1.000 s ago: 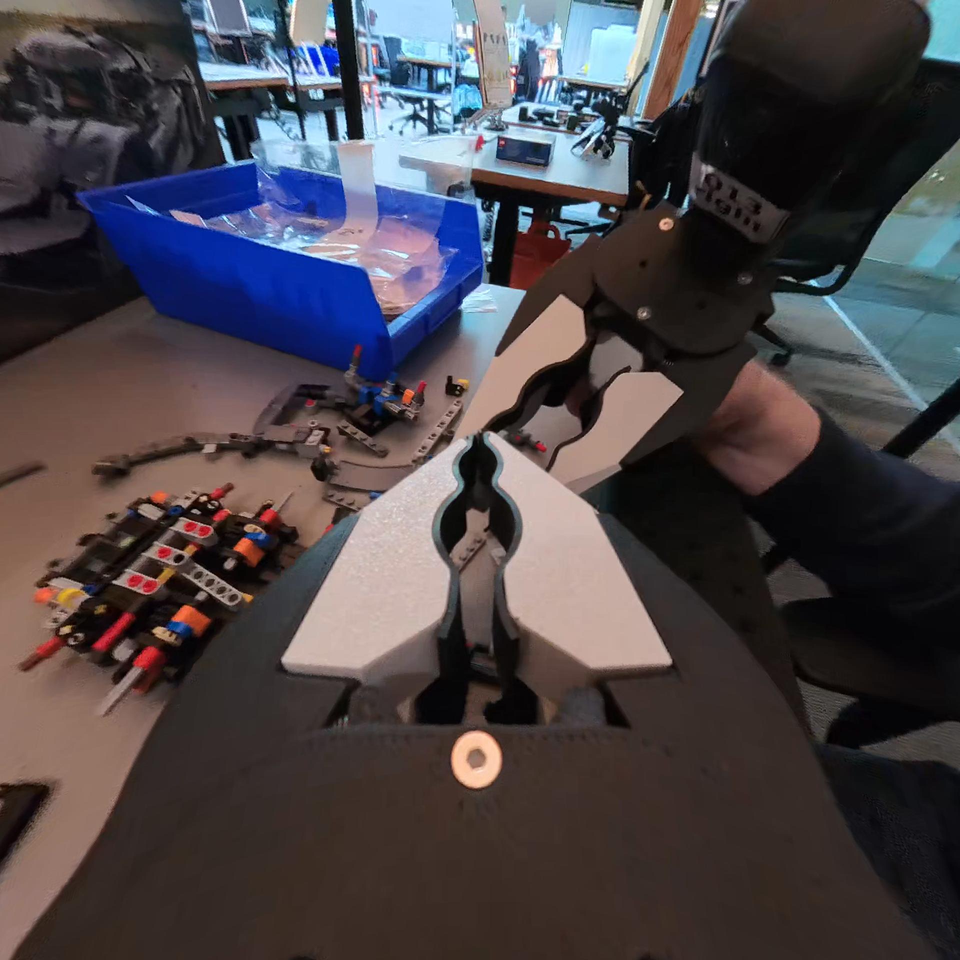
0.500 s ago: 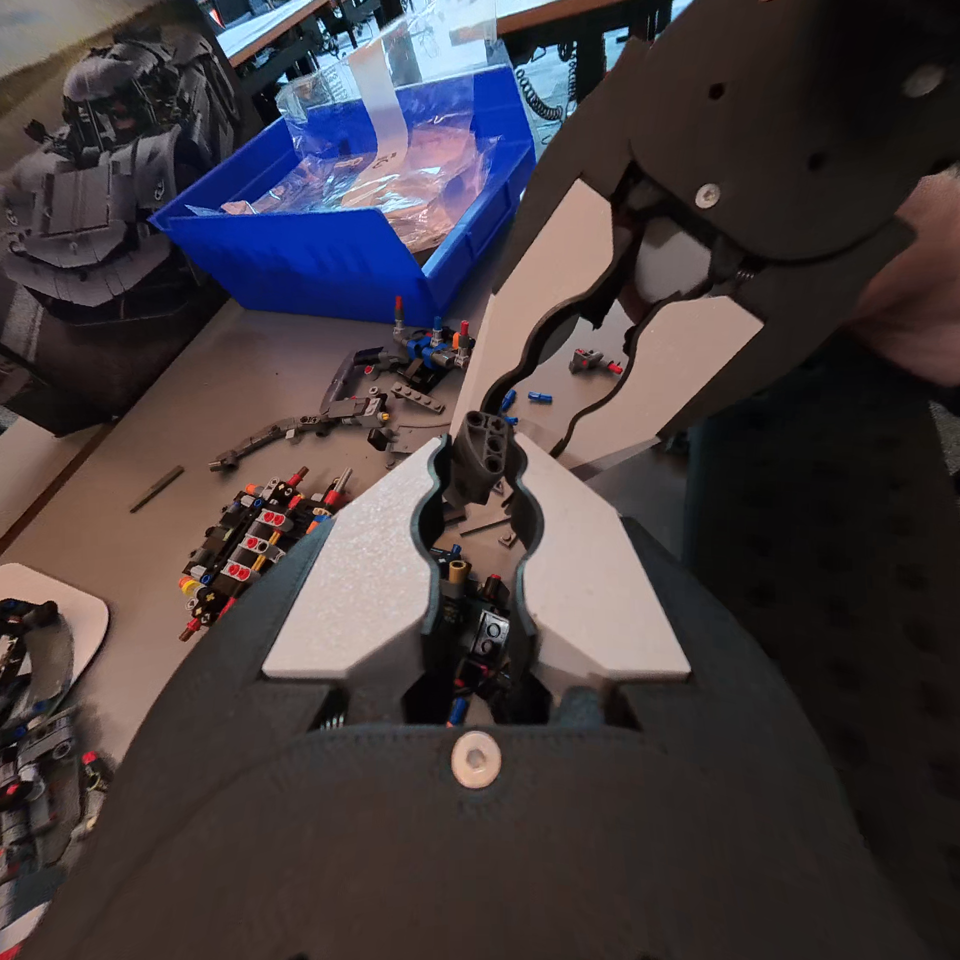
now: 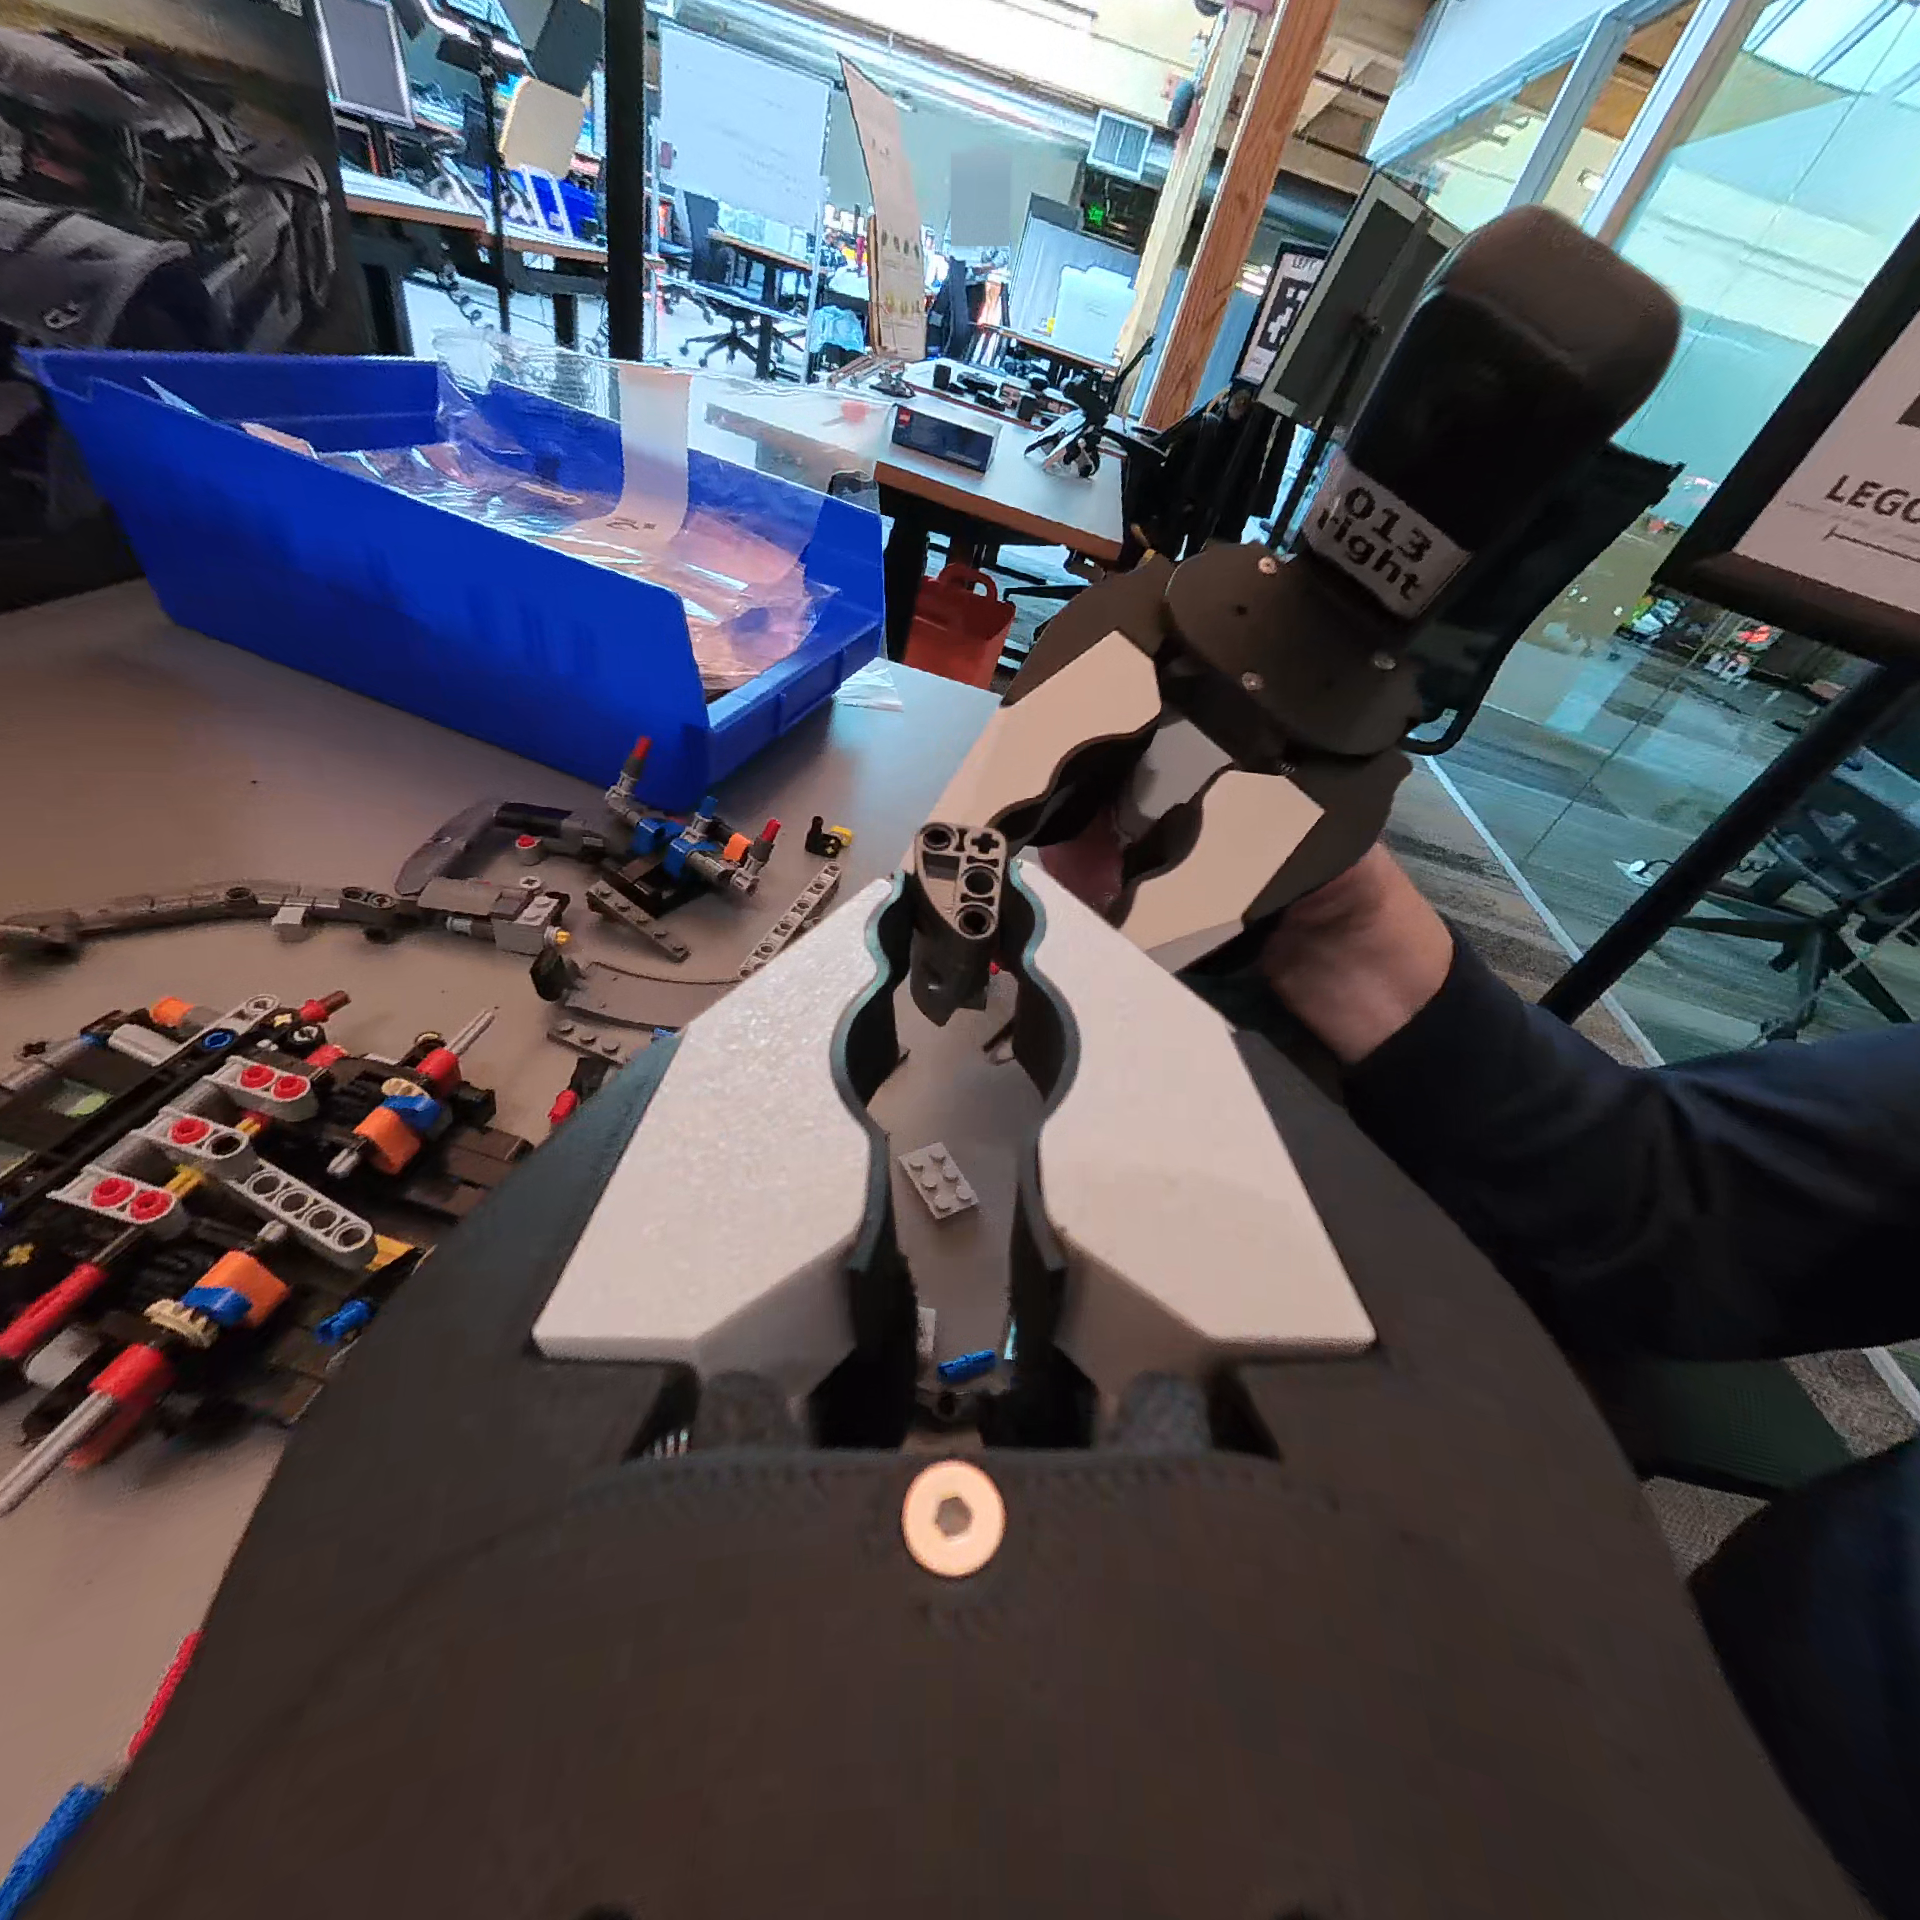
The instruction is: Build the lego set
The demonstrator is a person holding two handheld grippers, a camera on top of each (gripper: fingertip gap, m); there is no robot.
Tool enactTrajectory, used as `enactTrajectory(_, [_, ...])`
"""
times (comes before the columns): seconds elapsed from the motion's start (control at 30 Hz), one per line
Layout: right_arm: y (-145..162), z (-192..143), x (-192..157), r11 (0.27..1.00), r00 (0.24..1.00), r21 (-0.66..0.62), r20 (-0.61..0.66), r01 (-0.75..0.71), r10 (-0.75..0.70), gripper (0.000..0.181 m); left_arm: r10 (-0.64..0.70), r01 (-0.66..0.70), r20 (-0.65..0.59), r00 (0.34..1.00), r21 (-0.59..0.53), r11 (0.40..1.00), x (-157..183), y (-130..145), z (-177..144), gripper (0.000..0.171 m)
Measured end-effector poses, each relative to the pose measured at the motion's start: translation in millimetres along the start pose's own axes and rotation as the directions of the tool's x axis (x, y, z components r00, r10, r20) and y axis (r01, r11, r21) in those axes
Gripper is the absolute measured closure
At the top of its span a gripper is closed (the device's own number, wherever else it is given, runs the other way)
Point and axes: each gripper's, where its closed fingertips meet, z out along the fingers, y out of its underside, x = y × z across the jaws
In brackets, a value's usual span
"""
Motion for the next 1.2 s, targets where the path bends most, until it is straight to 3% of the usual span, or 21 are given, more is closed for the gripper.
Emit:
enactTrajectory(0.13, [-6.5, -1.6, -1.9, 0.999, 1.0, 0.031, 0.014, -0.017, 0.017, 0.152, 0.044, -0.044, 0.014, 0.999, -0.024, 0.999, 0.7, 3.5, 3.0, 0.158])
enactTrajectory(0.33, [-8.3, -6.9, 1.2, 0.996, 0.997, 0.052, 0.028, -0.074, 0.073, 0.167, 0.157, -0.153, 0.098, 0.983, -0.048, 0.987, -3.6, 3.0, 4.3, 0.159])
enactTrajectory(0.53, [-6.1, -7.1, 0.8, 0.98, 0.978, 0.054, 0.094, -0.191, 0.186, 0.168, 0.36, -0.346, 0.186, 0.914, -0.105, 0.932, -2.7, 2.3, 6.9, 0.159])
enactTrajectory(0.63, [-3.8, -8.8, -0.4, 0.954, 0.944, 0.055, 0.169, -0.296, 0.284, 0.172, 0.468, -0.444, 0.233, 0.853, -0.148, 0.884, -3.1, 2.1, 8.3, 0.159])
enactTrajectory(0.8, [-9.9, -15.3, -1.8, 0.884, 0.856, 0.087, 0.311, -0.459, 0.414, 0.174, 0.516, -0.5, 0.246, 0.821, -0.128, 0.857, 1.9, -4.4, 7.6, 0.159])
enactTrajectory(1.2, [-17.7, -22.8, -0.7, 0.796, 0.747, 0.109, 0.438, -0.596, 0.5, 0.176, 0.601, -0.592, 0.276, 0.75, -0.125, 0.796, 7.7, -11.7, 6.5, 0.159])
